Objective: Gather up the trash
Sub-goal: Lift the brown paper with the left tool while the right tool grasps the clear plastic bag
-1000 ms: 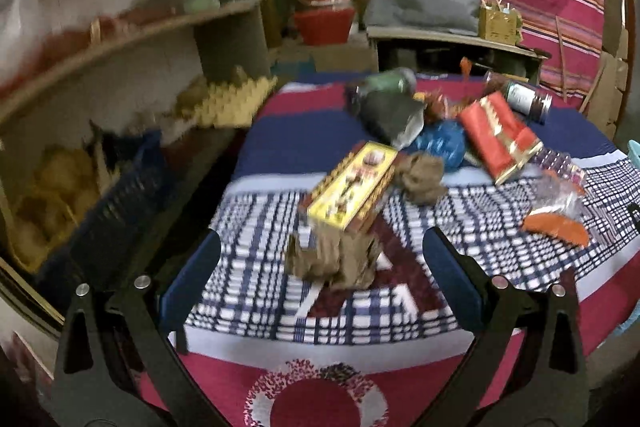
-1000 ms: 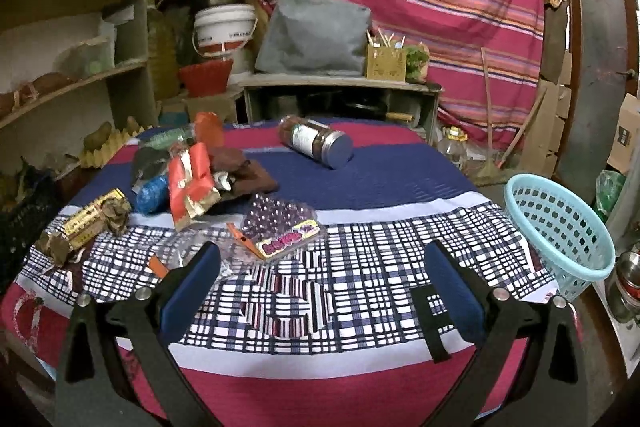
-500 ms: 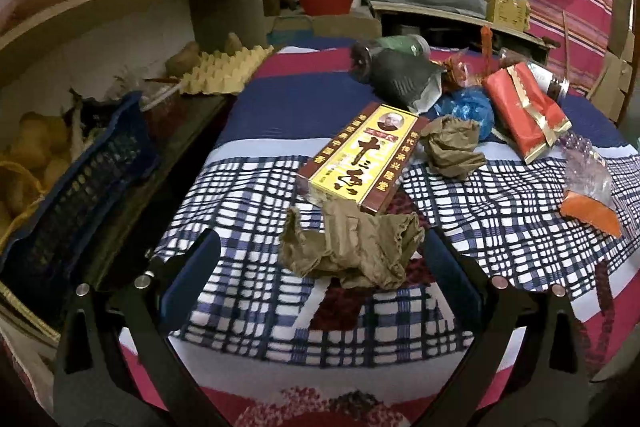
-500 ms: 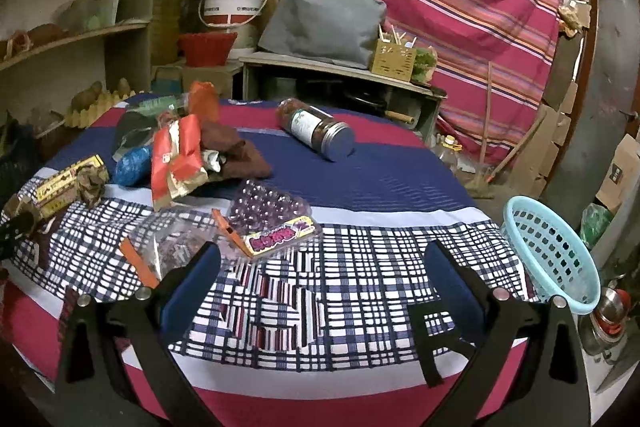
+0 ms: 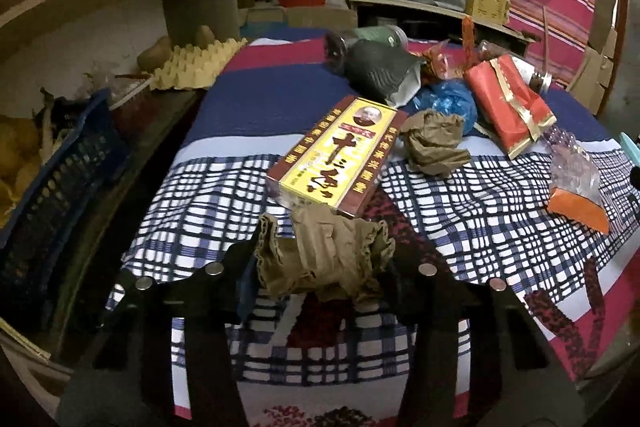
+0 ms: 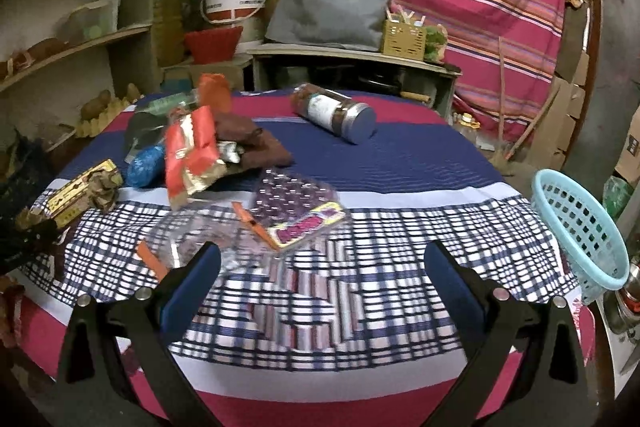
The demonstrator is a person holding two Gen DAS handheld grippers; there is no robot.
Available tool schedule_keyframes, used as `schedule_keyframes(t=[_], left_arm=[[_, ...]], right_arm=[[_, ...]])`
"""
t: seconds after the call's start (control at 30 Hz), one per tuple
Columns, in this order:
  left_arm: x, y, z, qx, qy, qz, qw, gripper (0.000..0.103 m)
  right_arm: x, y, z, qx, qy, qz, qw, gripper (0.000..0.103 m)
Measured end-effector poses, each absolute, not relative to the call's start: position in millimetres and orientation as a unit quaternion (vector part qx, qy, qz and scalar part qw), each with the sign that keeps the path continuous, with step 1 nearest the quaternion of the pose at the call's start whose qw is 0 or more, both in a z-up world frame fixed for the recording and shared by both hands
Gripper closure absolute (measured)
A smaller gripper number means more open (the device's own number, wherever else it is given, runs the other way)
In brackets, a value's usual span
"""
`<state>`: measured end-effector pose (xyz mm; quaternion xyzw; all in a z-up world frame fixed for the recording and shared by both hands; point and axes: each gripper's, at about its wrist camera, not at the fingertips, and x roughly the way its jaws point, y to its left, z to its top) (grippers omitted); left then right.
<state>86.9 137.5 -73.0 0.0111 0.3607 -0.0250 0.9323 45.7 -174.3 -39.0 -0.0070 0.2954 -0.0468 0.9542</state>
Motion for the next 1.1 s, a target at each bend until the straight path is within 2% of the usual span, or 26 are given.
schedule_keyframes(t=[0.33, 0.9, 0.97, 1.03, 1.1], left_arm=[[66.4, 148.7, -50.6, 0.007, 0.330, -0.006, 0.944, 0.055], [69.0, 145.4, -47.9, -0.003, 0.332, -0.025, 0.943, 0.055], [69.4, 142.0, -47.1, 0.000, 0.334, -0.027, 0.942, 0.055], [68.7, 137.4, -44.3, 0.001, 0.333, -0.032, 0.942, 0.055], [68.6, 131.4, -40.4, 0.000, 0.333, -0.039, 0.942, 0.055]], right_arm=[[71.8, -131.7, -58.0, 0.016, 0.334, -0.021, 0.942, 0.004], [107.8, -102.3, -78.6, 0.018, 0.401, -0.040, 0.915, 0.005], [104.6, -105.6, -80.8, 0.035, 0.406, -0.015, 0.913, 0.018], [100.3, -108.3, -83.0, 0.046, 0.403, -0.004, 0.914, 0.024], [96.0, -112.4, -82.2, 0.051, 0.394, 0.012, 0.918, 0.038]])
